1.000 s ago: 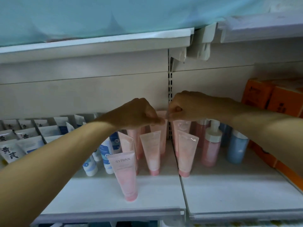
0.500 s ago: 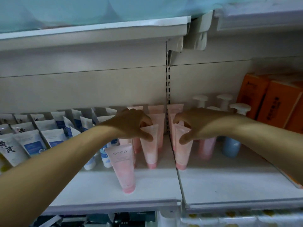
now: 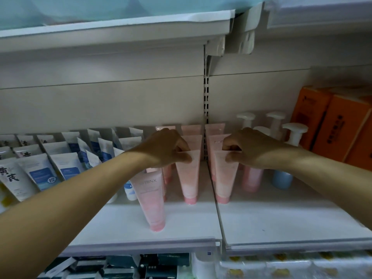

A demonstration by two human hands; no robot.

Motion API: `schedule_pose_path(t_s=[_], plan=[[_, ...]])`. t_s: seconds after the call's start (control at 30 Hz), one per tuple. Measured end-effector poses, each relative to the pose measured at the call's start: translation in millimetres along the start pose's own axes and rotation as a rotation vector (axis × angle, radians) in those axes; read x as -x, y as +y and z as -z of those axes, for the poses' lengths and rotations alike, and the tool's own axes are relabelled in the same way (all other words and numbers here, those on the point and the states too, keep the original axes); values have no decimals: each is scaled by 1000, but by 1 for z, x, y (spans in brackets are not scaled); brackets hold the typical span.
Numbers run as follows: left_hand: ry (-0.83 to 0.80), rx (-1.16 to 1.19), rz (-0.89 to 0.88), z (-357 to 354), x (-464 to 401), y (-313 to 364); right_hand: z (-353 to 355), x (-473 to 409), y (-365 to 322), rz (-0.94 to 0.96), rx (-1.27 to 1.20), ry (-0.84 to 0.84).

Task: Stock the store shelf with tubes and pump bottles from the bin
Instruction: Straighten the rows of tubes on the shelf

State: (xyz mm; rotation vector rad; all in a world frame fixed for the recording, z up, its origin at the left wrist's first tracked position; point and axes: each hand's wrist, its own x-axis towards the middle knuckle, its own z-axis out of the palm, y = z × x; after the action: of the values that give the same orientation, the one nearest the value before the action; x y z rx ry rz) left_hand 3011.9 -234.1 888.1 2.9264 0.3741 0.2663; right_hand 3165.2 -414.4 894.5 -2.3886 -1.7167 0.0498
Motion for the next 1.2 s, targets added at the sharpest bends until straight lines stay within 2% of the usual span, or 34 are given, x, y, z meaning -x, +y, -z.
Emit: schedule_pose_path(t_s=[0.4,0.87,0.97,1.1,1.2], plan=[[-18,78,6,-2,-1,8,-1,-2,9,68,-20,-8],[-62,132,29,-4,1,7,-7,-1,11,46,-82,-47],[13,166,59,6,5,9,-4,-2,10,82,-99,26],[250,300,115,29,18,-2,2,-8,4,139,-156,242],[329,305,161,37,30,-21,7,-14,-8,192,-183,310]])
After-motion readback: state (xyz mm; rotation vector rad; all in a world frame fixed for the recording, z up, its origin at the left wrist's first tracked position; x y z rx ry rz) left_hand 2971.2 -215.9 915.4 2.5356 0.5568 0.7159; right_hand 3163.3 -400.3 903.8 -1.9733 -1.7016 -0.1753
